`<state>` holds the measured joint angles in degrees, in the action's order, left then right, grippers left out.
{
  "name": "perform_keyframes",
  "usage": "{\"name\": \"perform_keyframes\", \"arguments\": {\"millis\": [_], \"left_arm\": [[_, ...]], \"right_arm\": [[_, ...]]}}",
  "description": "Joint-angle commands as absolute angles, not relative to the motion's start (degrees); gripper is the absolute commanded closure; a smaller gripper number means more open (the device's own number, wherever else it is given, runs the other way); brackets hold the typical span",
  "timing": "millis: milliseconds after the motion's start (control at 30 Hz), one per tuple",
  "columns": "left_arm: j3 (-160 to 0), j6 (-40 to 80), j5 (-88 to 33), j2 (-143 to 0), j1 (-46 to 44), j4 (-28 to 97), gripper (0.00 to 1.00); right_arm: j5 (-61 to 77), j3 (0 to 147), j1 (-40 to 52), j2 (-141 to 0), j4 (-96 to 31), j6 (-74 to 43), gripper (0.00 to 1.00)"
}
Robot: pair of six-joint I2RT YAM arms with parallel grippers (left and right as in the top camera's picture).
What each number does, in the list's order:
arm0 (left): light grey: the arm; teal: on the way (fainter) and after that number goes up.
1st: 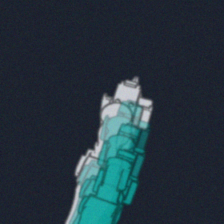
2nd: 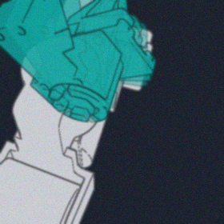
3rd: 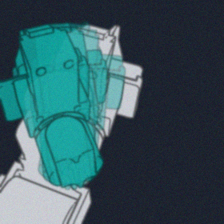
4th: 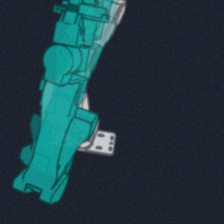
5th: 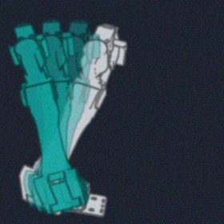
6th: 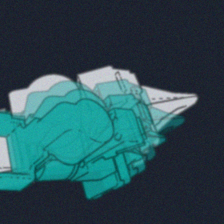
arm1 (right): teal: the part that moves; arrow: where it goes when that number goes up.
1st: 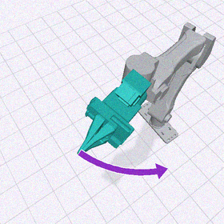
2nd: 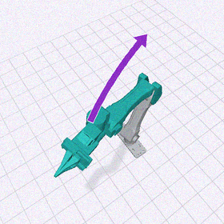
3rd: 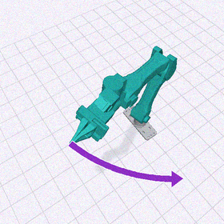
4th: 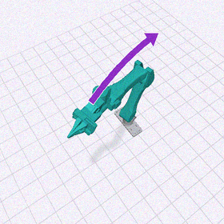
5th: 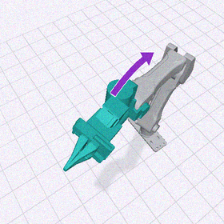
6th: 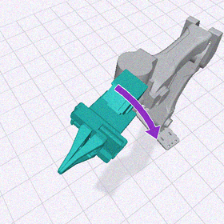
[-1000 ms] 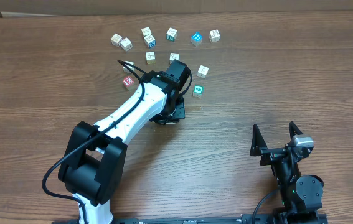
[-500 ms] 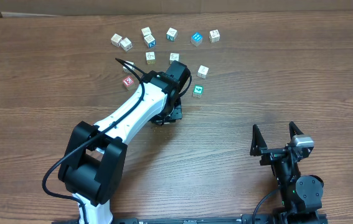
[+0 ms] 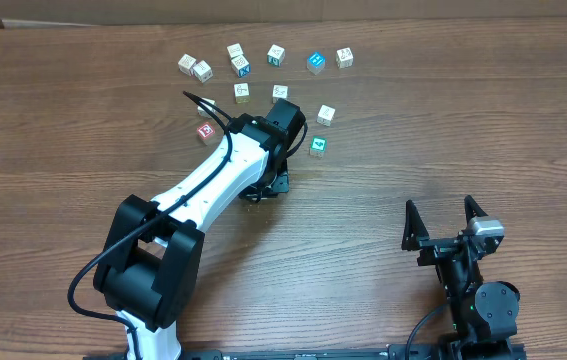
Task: Form a horizontal line
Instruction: 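Carry the S block toward the front-center of the table, then lower the S block onto the table and open the left gripper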
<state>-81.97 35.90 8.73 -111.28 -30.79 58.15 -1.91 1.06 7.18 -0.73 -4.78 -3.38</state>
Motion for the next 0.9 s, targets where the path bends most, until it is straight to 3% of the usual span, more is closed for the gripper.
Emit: {"name": "perform_keyframes", "arguments": {"millis": [0,367,867], "left_arm": [[-81.3,39.9,14.3,-110.3,-31.1,58.7,0.95],[-80.7,40.7,12.9,-110.3,-30.1,59.7,0.89],[-76.8,33.1,7.9,-110.3,-25.1,57.3,0.92]], "right_arm": [[-2.5,0.4,7.4,-0.2,-4.6,-3.1,0.0],[-2.5,0.4,7.4,-0.2,-4.6,-3.1,0.0],[-2.5,0.4,7.4,-0.2,-4.6,-3.1,0.0]]}}
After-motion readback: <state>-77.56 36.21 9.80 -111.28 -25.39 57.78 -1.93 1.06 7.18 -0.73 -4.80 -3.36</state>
